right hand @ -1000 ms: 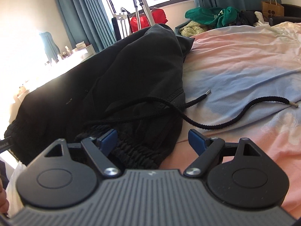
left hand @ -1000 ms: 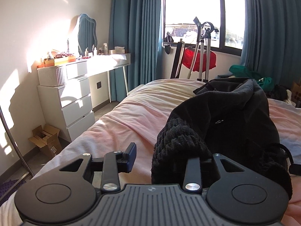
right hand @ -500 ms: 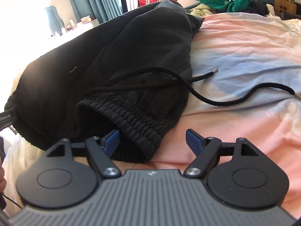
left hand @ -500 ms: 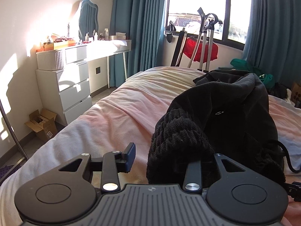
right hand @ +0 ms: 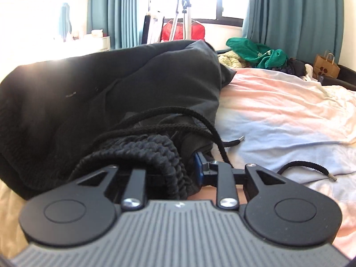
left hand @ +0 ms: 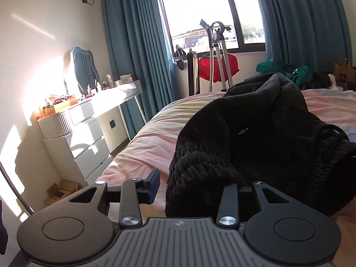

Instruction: Fold clothes

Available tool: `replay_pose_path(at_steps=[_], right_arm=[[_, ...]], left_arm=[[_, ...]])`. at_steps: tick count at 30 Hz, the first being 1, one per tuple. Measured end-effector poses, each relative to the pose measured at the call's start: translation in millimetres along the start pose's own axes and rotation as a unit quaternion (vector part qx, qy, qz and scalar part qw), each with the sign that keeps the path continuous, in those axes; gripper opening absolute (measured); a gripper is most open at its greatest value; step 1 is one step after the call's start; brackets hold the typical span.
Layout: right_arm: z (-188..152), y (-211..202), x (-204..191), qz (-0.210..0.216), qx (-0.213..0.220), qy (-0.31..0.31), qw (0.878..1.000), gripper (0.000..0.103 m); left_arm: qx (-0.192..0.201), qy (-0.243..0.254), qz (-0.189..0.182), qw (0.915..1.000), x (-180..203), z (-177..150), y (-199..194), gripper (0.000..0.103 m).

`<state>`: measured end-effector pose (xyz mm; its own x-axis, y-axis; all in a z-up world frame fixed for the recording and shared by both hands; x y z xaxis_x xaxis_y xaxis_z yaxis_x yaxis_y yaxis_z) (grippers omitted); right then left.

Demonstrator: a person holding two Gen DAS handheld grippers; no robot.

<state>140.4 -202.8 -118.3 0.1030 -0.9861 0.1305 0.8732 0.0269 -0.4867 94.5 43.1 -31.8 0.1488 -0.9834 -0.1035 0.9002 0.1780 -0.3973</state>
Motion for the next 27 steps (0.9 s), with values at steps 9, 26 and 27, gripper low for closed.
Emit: replay_pose_path(at_steps=[9, 26, 27], right_arm=[[-25.2, -5.4, 80.1, -0.05, -0.045, 0.216, 0.974, 0.025], [-41.9, -6.4, 81.9, -0.012, -0.061, 0.252, 0.966, 0.024], [-41.6, -7.7, 81.2, -0.007, -0.061, 0.253, 0.965, 0.023]], left_arm=[[-0.034, 0.013, -0.05, 0.9981, 14.7, -7.8, 6.7, 0.051], [-0.032, 0.028, -0.039, 0.9983, 19.0, -33.0, 33.1, 0.01], [-0.023, 0.009, -0.034, 0.9991, 15.3, -29.4, 34.0, 0.01]])
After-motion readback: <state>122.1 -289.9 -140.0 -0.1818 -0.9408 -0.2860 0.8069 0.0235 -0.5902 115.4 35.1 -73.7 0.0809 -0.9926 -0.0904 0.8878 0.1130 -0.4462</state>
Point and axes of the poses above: each gripper's, at about its wrist camera, not at the fingertips, and y roughly the way its jaws point, x to its right, z to its top, the point moved 1 cm from there along y, roughly the way its jaws point, and after that the axes turned 9 degrees about -y, right-handed, at the moved point
